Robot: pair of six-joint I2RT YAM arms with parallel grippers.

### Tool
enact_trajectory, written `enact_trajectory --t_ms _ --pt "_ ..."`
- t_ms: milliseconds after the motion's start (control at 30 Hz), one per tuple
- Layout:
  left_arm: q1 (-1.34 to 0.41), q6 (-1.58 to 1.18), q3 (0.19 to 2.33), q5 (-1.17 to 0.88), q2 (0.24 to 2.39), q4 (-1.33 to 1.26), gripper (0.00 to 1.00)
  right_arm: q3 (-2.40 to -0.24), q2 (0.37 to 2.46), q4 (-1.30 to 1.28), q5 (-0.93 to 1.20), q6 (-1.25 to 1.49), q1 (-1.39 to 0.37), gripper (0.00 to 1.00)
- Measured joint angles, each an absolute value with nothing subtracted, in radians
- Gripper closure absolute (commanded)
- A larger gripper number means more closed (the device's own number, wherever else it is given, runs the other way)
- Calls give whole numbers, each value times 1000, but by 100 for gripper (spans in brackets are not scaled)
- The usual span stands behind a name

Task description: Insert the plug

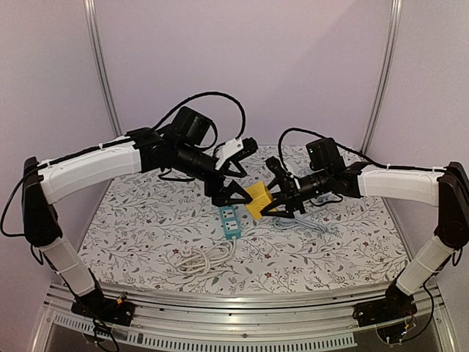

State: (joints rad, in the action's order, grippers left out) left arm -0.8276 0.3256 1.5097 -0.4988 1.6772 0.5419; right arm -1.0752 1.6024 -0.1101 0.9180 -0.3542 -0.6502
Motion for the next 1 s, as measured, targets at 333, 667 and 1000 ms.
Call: enact_trajectory --t_ms 333,667,1000 --pt "-828 331 1559 -521 1745 573 9 -1075 1603 -112 915 -353 -655 99" --pt "-831 337 1589 -521 1779 601 13 -1075 1603 -112 907 -353 -654 99" --pt "-831 286 1594 -488 1784 589 1 -1063 1597 -59 811 -315 -656 100"
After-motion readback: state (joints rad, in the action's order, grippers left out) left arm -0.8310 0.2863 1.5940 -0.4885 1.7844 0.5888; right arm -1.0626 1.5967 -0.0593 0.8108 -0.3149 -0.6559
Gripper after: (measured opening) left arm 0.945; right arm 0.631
